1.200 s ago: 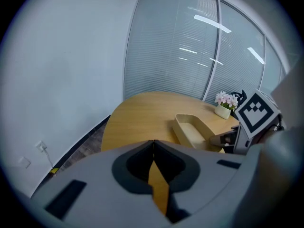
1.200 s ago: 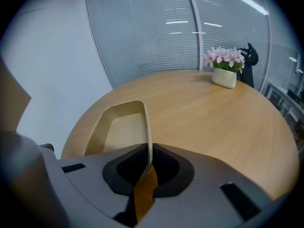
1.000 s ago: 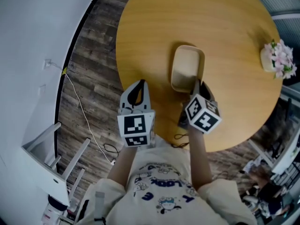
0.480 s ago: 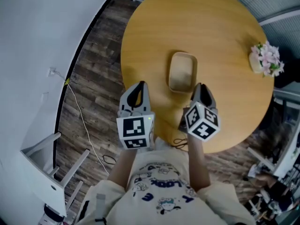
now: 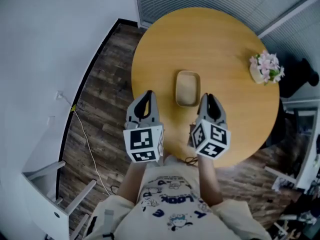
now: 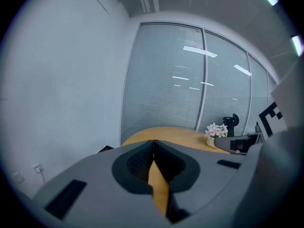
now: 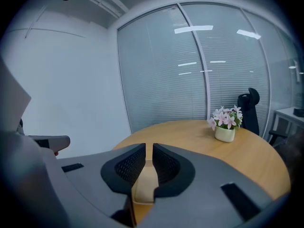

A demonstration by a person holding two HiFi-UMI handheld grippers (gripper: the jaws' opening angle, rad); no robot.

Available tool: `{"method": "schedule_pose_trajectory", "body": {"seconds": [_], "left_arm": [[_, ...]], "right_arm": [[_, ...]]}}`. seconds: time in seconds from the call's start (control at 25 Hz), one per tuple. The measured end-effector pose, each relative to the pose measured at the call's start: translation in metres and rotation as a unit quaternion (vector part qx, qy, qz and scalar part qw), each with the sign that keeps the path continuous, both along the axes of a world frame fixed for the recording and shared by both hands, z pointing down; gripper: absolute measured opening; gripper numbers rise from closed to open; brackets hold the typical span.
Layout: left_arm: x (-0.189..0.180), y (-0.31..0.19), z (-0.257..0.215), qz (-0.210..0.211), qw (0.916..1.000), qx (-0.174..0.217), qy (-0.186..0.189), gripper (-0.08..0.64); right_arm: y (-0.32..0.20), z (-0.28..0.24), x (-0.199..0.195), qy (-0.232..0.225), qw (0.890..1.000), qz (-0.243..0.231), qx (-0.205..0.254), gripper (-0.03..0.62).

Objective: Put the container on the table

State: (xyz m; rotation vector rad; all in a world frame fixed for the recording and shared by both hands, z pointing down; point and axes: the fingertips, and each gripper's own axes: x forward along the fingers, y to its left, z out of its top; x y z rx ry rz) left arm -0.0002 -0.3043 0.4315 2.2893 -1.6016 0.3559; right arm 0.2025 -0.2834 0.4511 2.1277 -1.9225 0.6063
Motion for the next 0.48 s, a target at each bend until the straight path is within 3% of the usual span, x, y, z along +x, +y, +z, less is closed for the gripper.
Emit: {"method": "schedule_pose_trajectory", "body": {"seconds": [0.48], "left_arm": [[-0.012, 0.007, -0.069, 0.006, 0.9967, 0.079, 0.016, 0.003]], "right_arm": [[0.009, -0.07, -0.02, 0.017, 0.996, -0.012, 0.083, 0.044]]}}
